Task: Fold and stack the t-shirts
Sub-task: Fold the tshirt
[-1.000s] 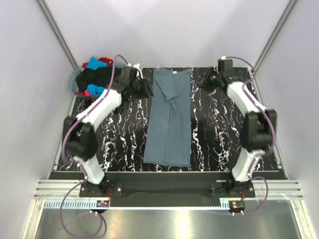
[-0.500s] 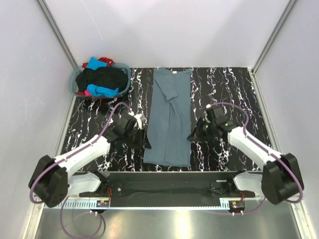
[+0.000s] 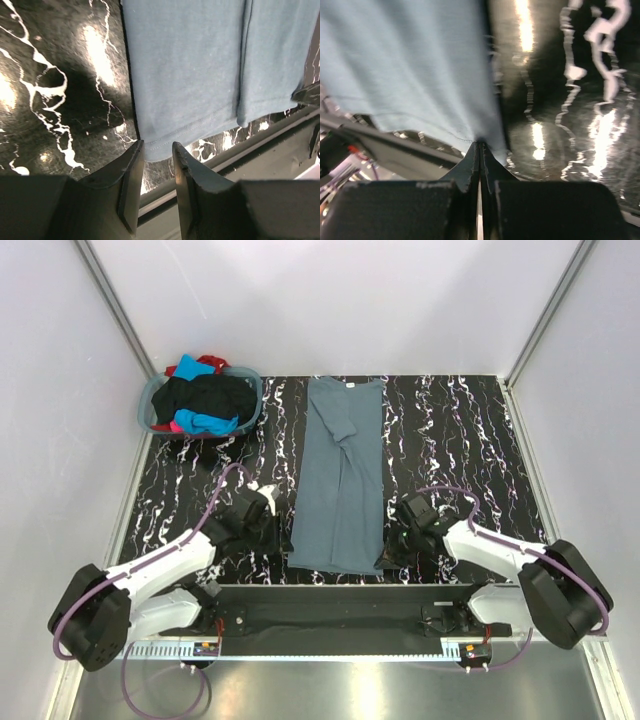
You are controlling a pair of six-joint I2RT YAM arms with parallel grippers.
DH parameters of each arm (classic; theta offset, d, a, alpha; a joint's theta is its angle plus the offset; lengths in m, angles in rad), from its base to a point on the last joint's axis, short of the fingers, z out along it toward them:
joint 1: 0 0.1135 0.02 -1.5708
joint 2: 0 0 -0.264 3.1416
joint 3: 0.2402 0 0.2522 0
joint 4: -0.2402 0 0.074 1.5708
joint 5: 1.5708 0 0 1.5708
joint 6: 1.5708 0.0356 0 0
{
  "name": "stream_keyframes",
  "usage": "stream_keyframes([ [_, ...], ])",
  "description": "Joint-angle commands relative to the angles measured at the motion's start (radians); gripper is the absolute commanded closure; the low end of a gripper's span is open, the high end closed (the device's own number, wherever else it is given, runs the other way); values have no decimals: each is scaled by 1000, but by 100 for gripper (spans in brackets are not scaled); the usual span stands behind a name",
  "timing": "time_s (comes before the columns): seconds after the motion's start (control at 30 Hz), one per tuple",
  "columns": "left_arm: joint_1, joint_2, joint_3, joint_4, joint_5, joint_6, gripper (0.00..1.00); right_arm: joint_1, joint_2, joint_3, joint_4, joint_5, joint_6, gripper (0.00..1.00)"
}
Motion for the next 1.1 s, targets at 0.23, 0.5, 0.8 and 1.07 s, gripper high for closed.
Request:
stream_keyframes([
  [0.23,-4,27,21,25,-110,10,63,26,37,-7,18,130,64,100],
  [0.5,-4,24,46,-15,-95,24,53,28,-83,150,-207,199,31,86],
  [0.8,-24,76,28,-5,-80,24,50,28,-99,87,-227,216,64,63],
  [1.07,-27,110,-24,80,-14,-10,50,28,-75,30,-142,166,47,58],
])
